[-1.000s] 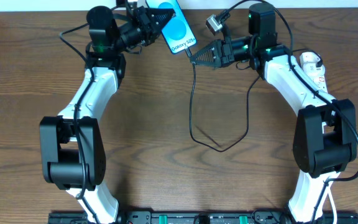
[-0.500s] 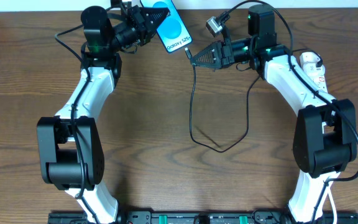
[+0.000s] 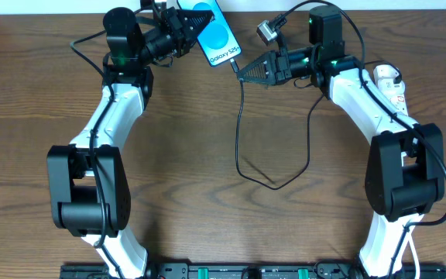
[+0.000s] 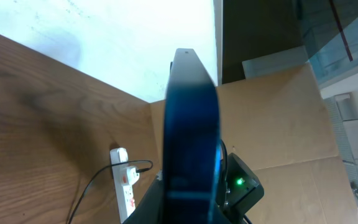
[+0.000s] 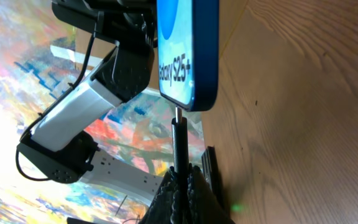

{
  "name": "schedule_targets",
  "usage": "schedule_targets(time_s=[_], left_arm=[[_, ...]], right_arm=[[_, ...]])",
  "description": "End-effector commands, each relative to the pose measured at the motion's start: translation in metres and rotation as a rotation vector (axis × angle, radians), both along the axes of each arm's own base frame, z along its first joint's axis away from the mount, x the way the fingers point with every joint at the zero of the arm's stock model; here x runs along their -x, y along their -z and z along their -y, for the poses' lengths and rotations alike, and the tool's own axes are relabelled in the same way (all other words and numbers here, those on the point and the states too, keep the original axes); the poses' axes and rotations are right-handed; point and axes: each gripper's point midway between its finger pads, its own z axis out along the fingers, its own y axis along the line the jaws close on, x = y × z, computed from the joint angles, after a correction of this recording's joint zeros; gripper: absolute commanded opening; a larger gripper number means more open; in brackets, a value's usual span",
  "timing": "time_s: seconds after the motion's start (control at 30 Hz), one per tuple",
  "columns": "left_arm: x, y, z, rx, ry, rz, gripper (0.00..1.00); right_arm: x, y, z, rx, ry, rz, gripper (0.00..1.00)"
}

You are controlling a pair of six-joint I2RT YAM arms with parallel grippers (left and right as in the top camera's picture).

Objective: Plug charger to phone and switch on socket

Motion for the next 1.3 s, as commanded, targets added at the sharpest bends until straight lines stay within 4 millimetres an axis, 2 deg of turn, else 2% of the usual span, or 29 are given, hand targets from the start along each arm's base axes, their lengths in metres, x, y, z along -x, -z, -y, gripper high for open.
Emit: schedule_targets(time_s=[0.0, 0.37, 1.27], left_arm=[[0.006, -0.022, 0.002, 0.005, 0.018, 0.049, 0.07], [0.008, -0.022, 0.009, 0.005, 0.031, 0.049, 0.07], [0.012, -0.021, 0.011, 0.004, 0.058, 0.049, 0.07]], right_arm=[[0.004, -0.016, -0.003, -0.011, -0.005, 0.06, 0.01], [0.008, -0.014, -0.01, -0.006, -0.012, 0.059, 0.01], [-0.002, -0.013, 0.001, 0.005, 0.029, 0.047, 0.01]])
